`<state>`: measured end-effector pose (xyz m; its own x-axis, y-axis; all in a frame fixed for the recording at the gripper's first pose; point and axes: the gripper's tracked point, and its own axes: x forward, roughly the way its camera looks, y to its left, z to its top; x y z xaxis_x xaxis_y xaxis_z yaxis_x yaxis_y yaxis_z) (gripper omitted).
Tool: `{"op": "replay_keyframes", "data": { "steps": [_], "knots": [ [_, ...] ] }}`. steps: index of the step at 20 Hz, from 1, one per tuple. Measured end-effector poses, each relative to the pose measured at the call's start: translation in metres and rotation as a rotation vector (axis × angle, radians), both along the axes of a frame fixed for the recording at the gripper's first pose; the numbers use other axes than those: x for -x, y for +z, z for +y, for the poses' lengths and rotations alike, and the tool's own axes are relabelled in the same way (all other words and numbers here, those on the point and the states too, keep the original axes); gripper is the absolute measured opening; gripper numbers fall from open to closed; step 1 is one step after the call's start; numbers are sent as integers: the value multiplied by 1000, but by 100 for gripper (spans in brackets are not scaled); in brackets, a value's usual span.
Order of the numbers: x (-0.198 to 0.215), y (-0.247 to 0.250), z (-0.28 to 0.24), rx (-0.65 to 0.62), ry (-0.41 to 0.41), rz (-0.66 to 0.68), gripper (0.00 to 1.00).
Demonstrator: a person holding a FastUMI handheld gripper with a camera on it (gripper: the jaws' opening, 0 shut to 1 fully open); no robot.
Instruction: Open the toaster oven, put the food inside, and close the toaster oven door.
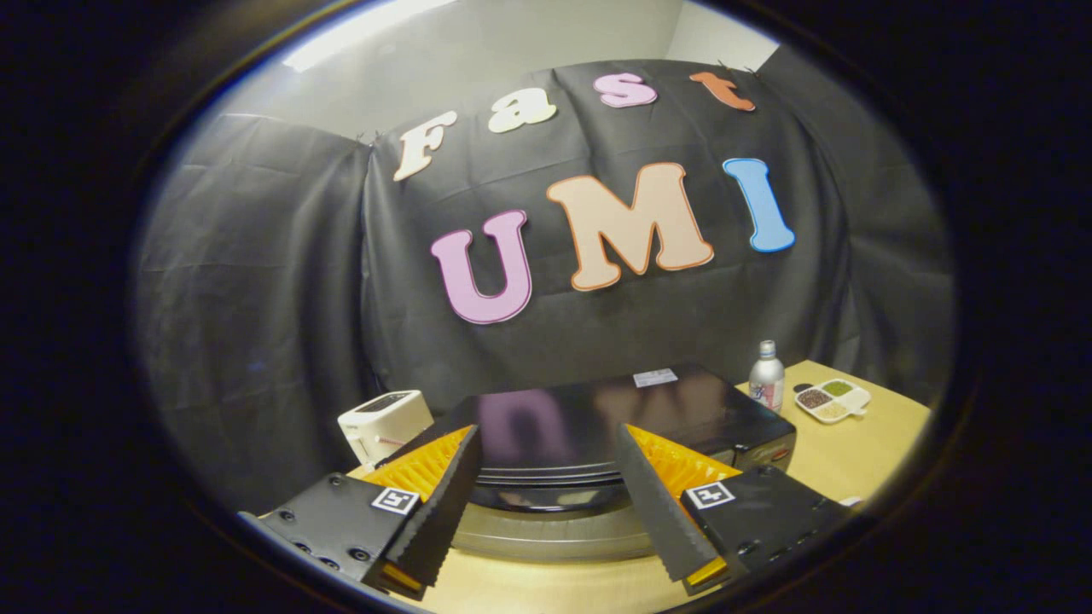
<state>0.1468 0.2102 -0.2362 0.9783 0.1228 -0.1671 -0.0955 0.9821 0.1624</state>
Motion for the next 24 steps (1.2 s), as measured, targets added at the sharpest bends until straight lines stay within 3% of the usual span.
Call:
{"op": "replay_keyframes", "data": {
  "steps": [9,14,24],
  "knots": [
    [-9,-18,10,14,-25,8,97],
    [-7,-20,11,131,-37,-40,97],
    [12,-20,11,124,-47,-75,95]
  ]
}}
